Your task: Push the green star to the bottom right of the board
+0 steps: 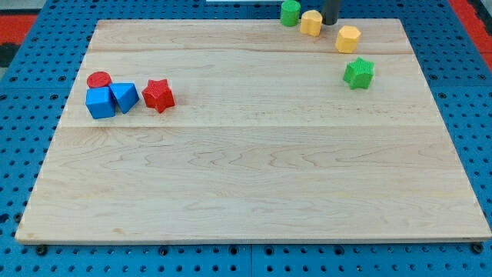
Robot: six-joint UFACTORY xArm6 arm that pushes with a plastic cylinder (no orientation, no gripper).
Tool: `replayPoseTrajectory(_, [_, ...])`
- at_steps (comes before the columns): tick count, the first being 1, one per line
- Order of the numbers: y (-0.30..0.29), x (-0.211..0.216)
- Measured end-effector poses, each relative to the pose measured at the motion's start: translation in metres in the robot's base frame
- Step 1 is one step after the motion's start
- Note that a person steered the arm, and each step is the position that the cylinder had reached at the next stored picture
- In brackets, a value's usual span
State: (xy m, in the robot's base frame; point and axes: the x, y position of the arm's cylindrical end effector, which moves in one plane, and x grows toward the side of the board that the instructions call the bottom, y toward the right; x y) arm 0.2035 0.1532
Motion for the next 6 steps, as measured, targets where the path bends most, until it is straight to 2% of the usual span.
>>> replayPoseTrajectory(2, [0.025, 0.099])
replayPoseTrajectory(3, [0.016, 0.112])
replayPoseTrajectory(4, [0.039, 0.180])
replayPoseTrajectory(5, [0.034, 0.203])
replayPoseTrajectory(6, [0.060, 0.189])
